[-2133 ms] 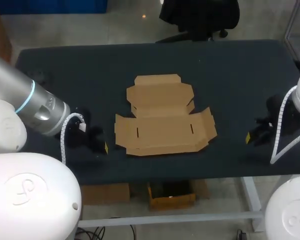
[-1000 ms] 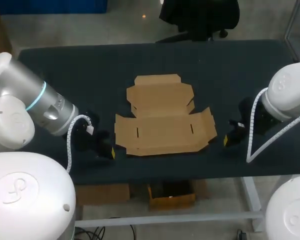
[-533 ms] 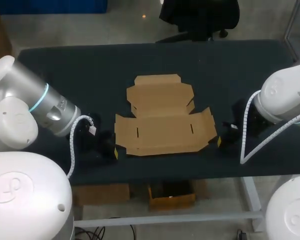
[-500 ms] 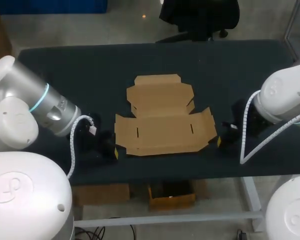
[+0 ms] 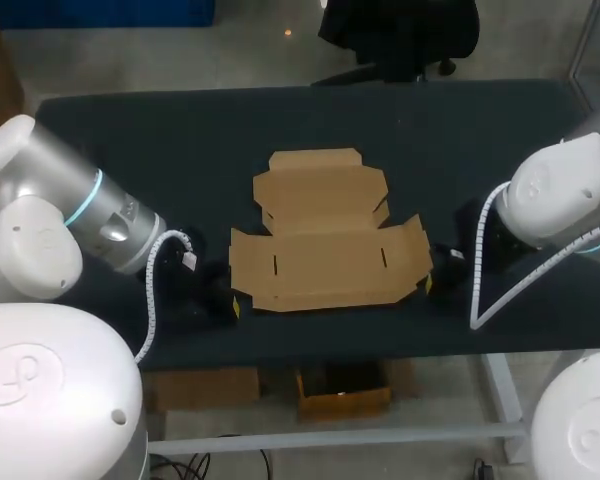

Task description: Assemble the packaging by folding the flat box into shape, placing the metal phone stand inside, and closing the box properly

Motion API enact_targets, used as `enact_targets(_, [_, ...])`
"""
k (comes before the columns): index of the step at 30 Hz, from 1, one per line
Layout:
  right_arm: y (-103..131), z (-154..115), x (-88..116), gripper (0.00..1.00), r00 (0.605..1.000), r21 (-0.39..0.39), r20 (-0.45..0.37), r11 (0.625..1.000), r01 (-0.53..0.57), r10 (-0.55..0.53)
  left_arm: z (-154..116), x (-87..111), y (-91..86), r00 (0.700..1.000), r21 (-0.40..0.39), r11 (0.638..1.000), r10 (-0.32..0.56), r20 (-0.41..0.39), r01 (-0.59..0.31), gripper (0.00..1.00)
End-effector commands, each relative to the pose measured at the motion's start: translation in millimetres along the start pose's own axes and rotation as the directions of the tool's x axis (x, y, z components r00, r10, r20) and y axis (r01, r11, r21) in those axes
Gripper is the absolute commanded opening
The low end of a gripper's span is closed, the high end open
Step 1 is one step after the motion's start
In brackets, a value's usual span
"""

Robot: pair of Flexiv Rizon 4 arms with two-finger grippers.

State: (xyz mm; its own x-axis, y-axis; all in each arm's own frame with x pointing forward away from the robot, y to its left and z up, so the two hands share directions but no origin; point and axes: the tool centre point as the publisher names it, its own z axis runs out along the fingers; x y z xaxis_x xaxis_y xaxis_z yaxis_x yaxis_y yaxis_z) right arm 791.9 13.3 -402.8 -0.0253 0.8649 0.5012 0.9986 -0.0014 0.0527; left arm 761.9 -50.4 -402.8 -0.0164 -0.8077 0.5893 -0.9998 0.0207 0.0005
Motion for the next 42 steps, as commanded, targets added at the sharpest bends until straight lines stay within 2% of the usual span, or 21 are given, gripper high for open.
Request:
enact_targets(1, [1.2,7.3,-0.3,0.0,1.0,-0.002,-0.005,1.0,-0.004,0.004,4.8,-0.6,-0.3,1.0,0.007,1.0,-0.007,-0.004,0.007,0.0])
enact_targets(11, [1.1,12.4,-0.2,0.0,0.999,-0.008,-0.025,1.0,-0.023,0.023,3.2,1.2,-4.3,0.999,0.015,0.999,-0.032,-0.006,0.032,0.0])
enact_targets(30, [2.5,13.5,-0.4,0.0,0.999,-0.007,-0.03,1.0,-0.021,0.021,4.9,2.3,-3.9,1.0,0.018,0.999,-0.026,-0.014,0.026,0.0])
enact_targets(42, [8.3,19.2,7.3,0.0,1.0,-0.003,-0.026,1.0,-0.012,0.011,9.6,5.0,-7.9,1.0,0.013,1.0,-0.02,-0.004,0.02,0.0])
